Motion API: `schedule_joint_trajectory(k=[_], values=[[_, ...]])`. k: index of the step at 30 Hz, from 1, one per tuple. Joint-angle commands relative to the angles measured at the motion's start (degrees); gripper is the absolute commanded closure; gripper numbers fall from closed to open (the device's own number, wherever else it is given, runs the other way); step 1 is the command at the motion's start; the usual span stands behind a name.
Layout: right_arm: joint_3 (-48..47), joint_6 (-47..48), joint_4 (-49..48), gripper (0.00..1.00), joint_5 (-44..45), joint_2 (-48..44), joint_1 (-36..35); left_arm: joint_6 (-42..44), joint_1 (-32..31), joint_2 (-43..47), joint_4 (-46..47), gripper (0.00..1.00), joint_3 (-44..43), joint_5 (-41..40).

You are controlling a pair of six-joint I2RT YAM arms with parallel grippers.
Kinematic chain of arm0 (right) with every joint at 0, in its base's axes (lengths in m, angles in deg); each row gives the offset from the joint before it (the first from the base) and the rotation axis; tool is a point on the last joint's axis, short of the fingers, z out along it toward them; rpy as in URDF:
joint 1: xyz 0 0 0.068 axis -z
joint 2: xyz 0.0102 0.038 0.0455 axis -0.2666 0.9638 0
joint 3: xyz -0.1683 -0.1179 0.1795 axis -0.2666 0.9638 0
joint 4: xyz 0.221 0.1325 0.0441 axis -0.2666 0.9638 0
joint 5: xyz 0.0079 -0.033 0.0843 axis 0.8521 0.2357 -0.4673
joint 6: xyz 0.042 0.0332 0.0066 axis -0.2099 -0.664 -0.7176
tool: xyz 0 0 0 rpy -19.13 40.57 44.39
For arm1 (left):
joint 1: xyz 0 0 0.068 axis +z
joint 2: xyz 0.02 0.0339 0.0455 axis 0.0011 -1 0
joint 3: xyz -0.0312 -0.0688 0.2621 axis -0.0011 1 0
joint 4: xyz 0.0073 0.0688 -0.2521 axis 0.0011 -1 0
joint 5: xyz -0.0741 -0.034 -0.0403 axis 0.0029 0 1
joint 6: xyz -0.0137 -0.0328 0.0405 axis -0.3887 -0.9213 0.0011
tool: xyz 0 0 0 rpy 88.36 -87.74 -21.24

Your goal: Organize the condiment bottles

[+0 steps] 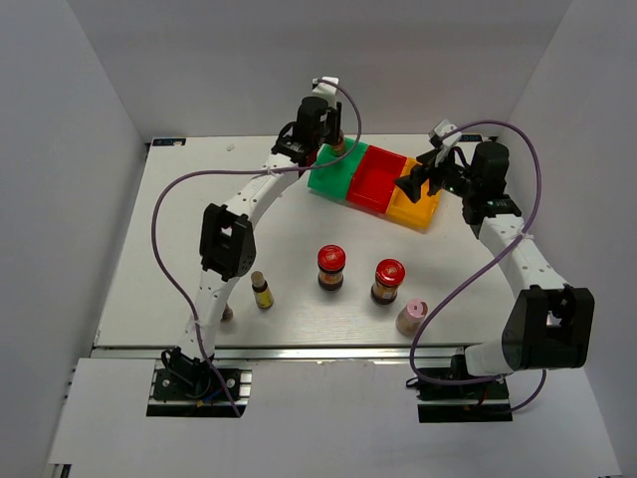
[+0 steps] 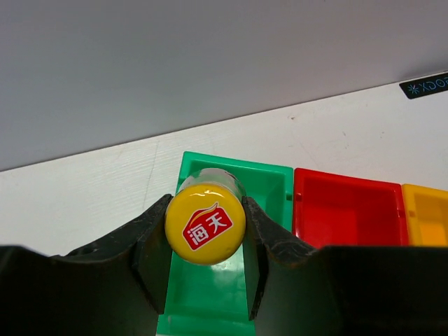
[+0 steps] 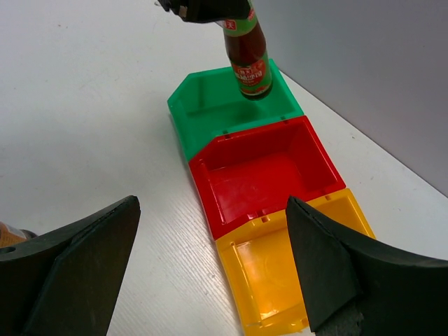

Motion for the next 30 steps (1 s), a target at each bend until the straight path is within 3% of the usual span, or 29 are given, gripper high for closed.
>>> schedule_joint_trajectory(k=[1, 14, 18, 20, 27, 30], values=[[0.4, -0.4, -1.1, 0.11, 0.1, 0.3, 0.5, -0.8, 0.4, 1.2, 8.8, 1.00, -4.2, 1.6], [-0.1, -0.7, -0.3, 0.10, -0.3, 2.0, 1.1, -2.3, 0.4, 0.0, 9.6, 1.00, -3.4, 2.8], [-0.5, -0.8, -0.1, 0.11, -0.3, 2.3, 1.2, -2.7, 0.4, -0.4, 9.4, 0.89, -3.4, 2.6], [-0.5, -0.8, 0.0, 0.11, -0.1, 2.3, 1.3, -2.6, 0.4, -0.8, 9.6, 0.88, -3.6, 2.3], [-0.6, -0.8, 0.1, 0.11, -0.2, 2.8, 1.5, -1.9, 0.4, 0.8, 5.0, 1.00, -5.0, 0.7], [-0.7, -1.2, 0.0, 0.11, -0.6, 3.4, 1.6, -1.8, 0.4, 1.8, 3.9, 1.00, -4.9, 2.4]])
